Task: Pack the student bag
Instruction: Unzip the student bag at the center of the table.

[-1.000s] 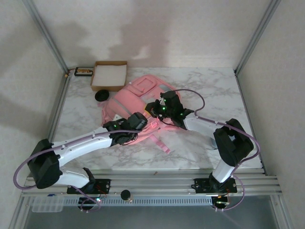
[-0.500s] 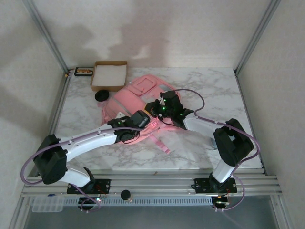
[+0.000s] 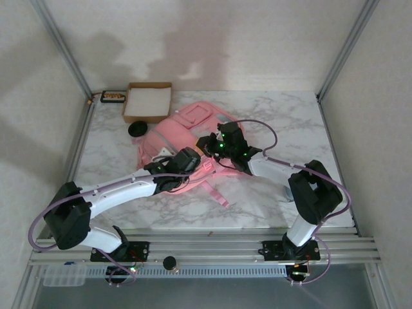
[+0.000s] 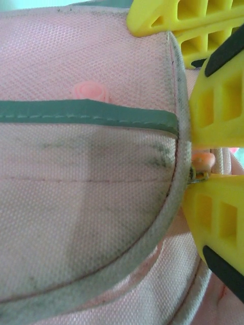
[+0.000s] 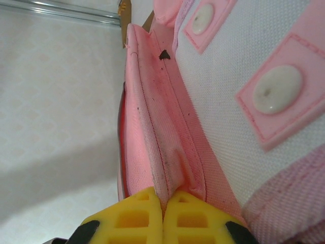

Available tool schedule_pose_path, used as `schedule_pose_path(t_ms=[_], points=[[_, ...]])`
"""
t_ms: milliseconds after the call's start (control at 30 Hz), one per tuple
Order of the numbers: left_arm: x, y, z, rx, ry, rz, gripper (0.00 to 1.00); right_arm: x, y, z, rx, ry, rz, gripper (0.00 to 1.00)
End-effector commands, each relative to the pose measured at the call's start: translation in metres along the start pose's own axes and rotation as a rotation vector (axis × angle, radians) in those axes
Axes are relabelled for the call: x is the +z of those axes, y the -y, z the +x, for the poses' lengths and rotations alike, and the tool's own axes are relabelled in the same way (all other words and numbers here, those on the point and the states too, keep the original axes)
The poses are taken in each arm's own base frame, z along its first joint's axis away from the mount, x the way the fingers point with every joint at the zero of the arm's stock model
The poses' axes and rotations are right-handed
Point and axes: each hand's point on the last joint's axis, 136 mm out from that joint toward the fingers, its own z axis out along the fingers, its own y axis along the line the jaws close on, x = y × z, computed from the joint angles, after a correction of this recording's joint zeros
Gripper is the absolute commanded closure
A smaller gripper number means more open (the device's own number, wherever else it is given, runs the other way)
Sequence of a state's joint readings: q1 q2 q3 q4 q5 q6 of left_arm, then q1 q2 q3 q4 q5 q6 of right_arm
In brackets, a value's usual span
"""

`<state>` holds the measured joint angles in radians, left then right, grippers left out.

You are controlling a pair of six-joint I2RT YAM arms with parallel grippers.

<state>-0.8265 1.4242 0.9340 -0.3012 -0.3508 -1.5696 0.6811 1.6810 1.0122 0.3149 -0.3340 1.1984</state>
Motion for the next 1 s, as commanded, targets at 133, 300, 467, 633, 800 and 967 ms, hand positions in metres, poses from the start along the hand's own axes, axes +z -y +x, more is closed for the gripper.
schedule_pose_path(t_ms=[133, 300, 467, 633, 800, 967], points=[[0.003, 0.005, -0.029, -0.002, 0.121, 0.020, 0.92, -0.014, -0.044, -0.006, -0.058, 0.033, -0.133, 1.00], [-0.003, -0.010, -0.026, 0.072, 0.076, -0.033, 1.00, -0.022, -0.042, -0.018, -0.075, 0.068, -0.110, 1.00], [-0.013, -0.051, -0.022, 0.216, 0.004, -0.176, 1.00, -0.036, -0.033, -0.041, -0.054, 0.102, -0.104, 1.00], [-0.022, -0.076, -0.031, 0.378, -0.005, -0.264, 1.00, -0.056, -0.017, -0.065, -0.045, 0.120, -0.073, 1.00], [-0.019, -0.063, -0.042, 0.517, -0.006, -0.241, 1.00, -0.079, 0.005, -0.095, -0.066, 0.147, -0.025, 1.00], [-0.007, -0.023, -0.020, 0.665, -0.077, -0.076, 1.00, -0.091, 0.021, -0.110, -0.093, 0.139, 0.030, 1.00]])
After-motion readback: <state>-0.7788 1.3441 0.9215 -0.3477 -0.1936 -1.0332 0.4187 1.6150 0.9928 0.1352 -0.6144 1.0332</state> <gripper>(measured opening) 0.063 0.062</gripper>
